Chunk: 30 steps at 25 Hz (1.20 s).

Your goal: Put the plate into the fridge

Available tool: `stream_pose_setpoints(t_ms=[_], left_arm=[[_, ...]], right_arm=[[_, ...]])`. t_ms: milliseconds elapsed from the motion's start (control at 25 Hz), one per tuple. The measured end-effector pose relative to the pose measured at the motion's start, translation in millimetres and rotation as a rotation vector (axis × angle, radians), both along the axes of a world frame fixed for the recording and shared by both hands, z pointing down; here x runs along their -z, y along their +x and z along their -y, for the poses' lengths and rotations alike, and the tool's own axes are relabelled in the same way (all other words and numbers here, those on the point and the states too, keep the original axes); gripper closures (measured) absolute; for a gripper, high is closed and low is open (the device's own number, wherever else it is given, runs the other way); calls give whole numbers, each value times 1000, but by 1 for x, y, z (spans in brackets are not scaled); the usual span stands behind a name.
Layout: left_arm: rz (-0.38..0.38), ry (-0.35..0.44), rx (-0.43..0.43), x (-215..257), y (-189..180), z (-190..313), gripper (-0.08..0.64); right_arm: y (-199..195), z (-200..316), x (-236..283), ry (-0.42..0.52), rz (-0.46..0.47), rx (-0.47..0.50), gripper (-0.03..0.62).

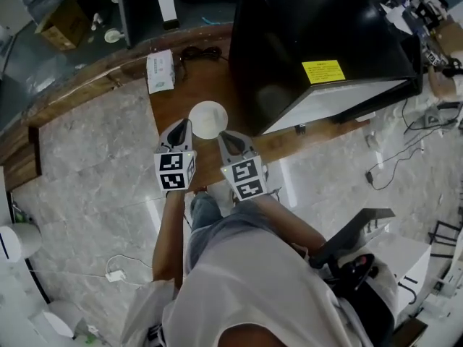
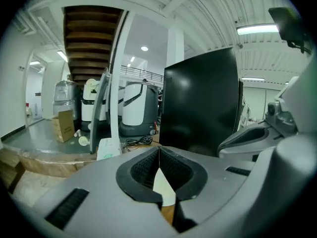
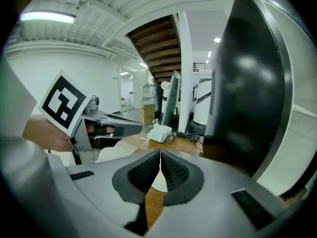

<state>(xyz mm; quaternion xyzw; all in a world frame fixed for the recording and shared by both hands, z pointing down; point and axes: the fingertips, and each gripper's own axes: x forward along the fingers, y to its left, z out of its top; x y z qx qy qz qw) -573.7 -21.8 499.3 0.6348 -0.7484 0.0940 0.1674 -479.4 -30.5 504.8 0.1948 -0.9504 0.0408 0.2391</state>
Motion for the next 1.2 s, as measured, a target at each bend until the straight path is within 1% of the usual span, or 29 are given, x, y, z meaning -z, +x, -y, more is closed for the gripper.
stream_pose_setpoints(t_ms=[120,200,400,480,560,640,720,760,840,1000,1080,1200], left_arm=[[-1,-65,-120,-24,-26,28,540],[8,-109,-184,-43,-43,44,540],[26,-224,-293,-94,-86,83,540],[4,-285,-355,-120,-95,98,540],[-24,-355,-433,-148,-96,110,540],[-18,-408,-485,-172,-96,117,540],[3,-440,-512,-191,-96,119,540],[8,-447,-519,-197,-96,121,540],[3,-456,-524,-205,-94,124,540],[-3,-468,-519,-215,-97,130,540],[8,-484,-528,-222,-98,127,540],[-28,-519,-551,-230,-93,117,540]], right_arm=[[-21,13,-18,-40,-39,-95,575],[-33,22,-32,-83,-47,-158,574],[-60,51,-77,-224,-56,-291,574],[-68,66,-100,-281,-74,-334,574],[-72,81,-122,-321,-99,-384,574],[-73,90,-142,-358,-119,-433,574],[-71,95,-162,-416,-121,-478,569],[-71,98,-172,-452,-113,-499,553],[-70,104,-189,-528,-94,-542,468],[-65,114,-220,-599,-118,-614,459],[-63,112,-231,-644,-108,-640,457],[-62,108,-241,-705,-86,-677,457]])
